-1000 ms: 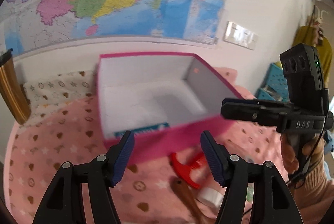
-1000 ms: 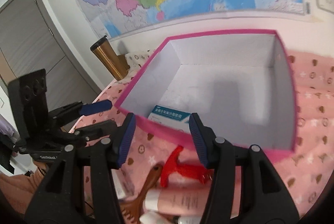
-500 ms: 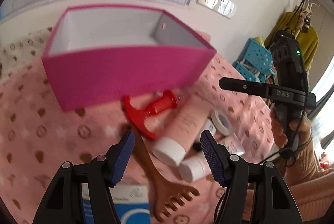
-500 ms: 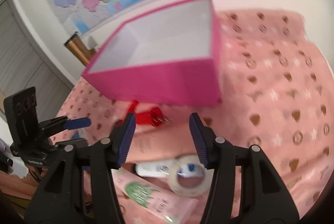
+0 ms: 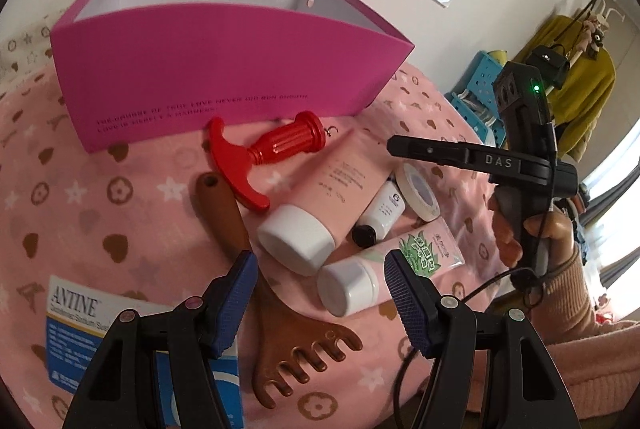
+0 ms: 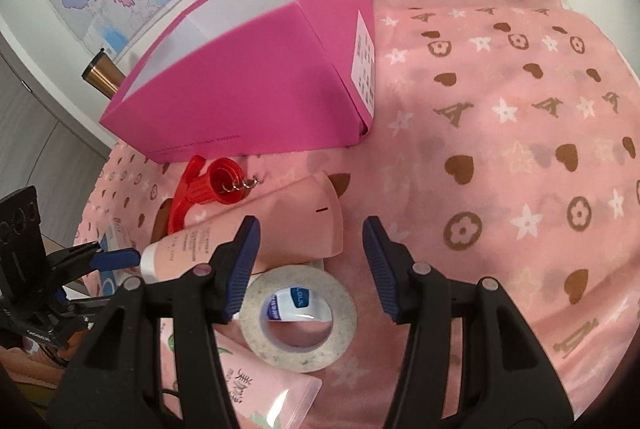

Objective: Organize rigid objects
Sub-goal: 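Grasp the pink tube with white cap with the right gripper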

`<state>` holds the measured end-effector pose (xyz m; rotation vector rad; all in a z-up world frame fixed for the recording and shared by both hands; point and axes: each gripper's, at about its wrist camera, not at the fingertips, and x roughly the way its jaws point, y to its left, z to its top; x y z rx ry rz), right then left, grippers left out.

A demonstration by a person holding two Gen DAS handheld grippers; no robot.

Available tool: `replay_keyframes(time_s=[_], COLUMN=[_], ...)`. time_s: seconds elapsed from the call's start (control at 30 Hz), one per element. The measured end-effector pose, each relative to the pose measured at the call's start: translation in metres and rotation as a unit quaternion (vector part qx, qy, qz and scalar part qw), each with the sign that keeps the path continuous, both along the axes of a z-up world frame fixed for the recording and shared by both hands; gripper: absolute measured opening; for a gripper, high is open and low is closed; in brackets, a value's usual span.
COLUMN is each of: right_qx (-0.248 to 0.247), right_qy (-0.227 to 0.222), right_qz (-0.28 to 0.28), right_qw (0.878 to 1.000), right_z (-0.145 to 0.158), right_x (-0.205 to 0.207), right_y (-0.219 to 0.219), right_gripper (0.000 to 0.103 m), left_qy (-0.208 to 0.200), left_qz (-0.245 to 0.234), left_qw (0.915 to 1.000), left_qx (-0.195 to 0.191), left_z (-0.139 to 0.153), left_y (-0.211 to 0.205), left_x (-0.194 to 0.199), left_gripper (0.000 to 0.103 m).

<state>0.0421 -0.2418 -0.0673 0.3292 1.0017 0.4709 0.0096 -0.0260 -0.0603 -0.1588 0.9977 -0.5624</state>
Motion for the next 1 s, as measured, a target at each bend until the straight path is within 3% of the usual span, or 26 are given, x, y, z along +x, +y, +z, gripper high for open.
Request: replay_keyframes(time_s=[0.57,1.0], right_qx=[-0.021,-0.018], right_qy=[-0.011,-0.010], right_qz=[0.037,0.048], right_qw=[0.999,0.999], right_z=[-0.005,-0.004], right_x=[0.013,0.010], right_y=[0.020,0.024], right_gripper=[0.055,0.055], left_qy=[0.026,0.027], left_qz=[-0.005,0.025], left_qw=[0.9990,0.9990], left_qx=[-0.034,-0.026], left_z=[-0.005,-0.003], left_y=[-0.006,-0.007], left_x=[0.003,0.014], left_gripper=[0.066,0.066])
